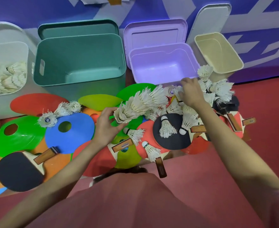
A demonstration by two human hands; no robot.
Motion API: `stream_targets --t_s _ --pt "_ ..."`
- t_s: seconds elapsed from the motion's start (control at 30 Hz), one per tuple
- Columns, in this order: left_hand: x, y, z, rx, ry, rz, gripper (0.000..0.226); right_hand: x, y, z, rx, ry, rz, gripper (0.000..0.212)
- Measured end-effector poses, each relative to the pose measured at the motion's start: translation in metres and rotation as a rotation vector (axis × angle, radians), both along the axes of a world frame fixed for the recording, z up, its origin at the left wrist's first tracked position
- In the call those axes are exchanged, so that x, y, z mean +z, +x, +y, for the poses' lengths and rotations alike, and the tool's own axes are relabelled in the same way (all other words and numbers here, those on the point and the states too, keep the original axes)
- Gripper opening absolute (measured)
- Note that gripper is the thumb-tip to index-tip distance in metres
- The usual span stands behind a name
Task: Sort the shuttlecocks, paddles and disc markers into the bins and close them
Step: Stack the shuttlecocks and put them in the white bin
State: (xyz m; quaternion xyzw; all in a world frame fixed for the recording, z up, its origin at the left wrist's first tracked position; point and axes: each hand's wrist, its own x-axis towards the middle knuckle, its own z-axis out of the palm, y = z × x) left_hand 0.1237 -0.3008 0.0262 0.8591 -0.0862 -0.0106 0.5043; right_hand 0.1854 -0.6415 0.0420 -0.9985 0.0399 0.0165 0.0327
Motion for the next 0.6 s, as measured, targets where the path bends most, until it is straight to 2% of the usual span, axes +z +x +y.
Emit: stream_targets --t_s 0.1,0.2,0.3,0.43,0.5,0.6 --pt "0.0 0.001 0.003 0.025 0.008 0.016 0.05 -0.002 0.011 0.006 0.054 -0.131 0.035 0.018" --pt "0.0 0.002 0.005 0.039 0.004 0.02 0.048 0.003 0.01 0.007 0.037 -0.123 0.031 0.019" --pt "-0.002 0.004 0.008 0.041 0.005 0.028 0.048 0.02 -0.004 0.012 -0.009 0.129 -0.191 0.014" --pt "-0.004 0.007 0.008 0.041 -0.004 0.048 0.048 0.056 -0.036 0.037 -0.127 0.723 -0.555 0.006" --pt "-0.004 0.009 0.008 0.04 -0.017 0.055 0.049 0.07 -0.051 0.05 -0.159 0.884 -0.578 0.008" --pt "-0.003 0.013 0.007 0.031 -0.035 0.05 0.049 0.076 -0.066 0.065 -0.115 0.96 -0.513 0.009"
